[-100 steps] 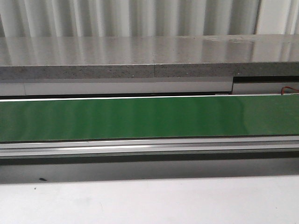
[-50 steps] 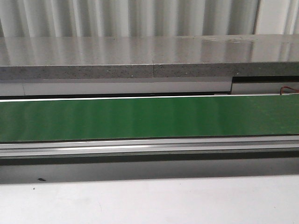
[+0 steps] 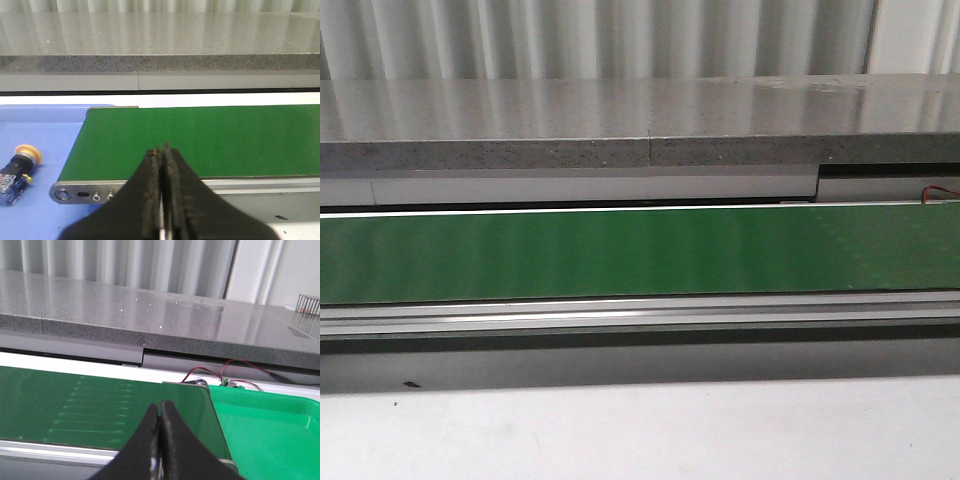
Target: Move button from right to left
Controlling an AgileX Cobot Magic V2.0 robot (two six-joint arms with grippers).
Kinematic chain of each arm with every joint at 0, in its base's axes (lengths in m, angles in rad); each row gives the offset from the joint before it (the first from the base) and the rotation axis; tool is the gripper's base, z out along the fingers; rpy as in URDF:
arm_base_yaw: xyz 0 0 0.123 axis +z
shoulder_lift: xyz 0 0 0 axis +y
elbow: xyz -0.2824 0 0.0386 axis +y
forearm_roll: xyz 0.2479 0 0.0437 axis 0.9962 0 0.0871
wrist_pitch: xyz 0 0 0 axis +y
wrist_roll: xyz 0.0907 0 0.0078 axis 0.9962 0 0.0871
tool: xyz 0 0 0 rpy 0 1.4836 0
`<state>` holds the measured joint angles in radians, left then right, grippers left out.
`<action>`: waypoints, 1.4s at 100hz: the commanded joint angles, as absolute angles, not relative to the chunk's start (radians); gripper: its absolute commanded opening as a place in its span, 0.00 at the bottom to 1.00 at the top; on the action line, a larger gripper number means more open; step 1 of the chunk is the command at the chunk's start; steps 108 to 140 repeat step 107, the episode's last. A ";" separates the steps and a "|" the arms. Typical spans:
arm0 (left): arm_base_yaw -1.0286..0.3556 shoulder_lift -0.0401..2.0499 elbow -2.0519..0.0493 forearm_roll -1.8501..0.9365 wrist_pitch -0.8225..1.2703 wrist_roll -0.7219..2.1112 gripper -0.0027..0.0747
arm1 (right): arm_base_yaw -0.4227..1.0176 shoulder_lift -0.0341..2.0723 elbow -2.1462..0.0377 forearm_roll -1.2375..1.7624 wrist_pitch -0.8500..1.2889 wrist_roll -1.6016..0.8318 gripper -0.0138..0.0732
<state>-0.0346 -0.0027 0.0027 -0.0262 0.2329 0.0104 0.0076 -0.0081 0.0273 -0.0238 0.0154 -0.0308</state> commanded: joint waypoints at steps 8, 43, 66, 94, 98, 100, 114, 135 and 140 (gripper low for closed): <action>-0.034 -0.036 0.042 -0.036 0.159 0.009 0.01 | 0.003 -0.031 0.007 -0.031 -0.076 -0.026 0.08; -0.034 -0.036 0.042 -0.036 0.159 0.009 0.01 | 0.003 -0.031 0.007 -0.005 -0.050 0.058 0.08; -0.034 -0.036 0.042 -0.036 0.159 0.009 0.01 | 0.003 -0.031 0.007 -0.005 -0.026 0.059 0.08; -0.034 -0.036 0.042 -0.036 0.159 0.009 0.01 | 0.003 -0.031 0.007 -0.005 -0.025 0.059 0.08; -0.034 -0.036 0.042 -0.036 0.159 0.009 0.01 | 0.003 -0.031 0.007 -0.005 -0.025 0.059 0.08; -0.034 -0.036 0.042 -0.036 0.159 0.009 0.01 | 0.003 -0.031 0.007 -0.005 -0.025 0.059 0.08; -0.034 -0.036 0.042 -0.036 0.159 0.009 0.01 | 0.003 -0.031 0.007 -0.005 -0.025 0.059 0.08; -0.034 -0.036 0.042 -0.036 0.159 0.009 0.01 | 0.003 -0.031 0.007 -0.005 -0.025 0.059 0.08; -0.034 -0.036 0.042 -0.036 0.159 0.009 0.01 | 0.003 -0.031 0.007 -0.005 -0.025 0.059 0.08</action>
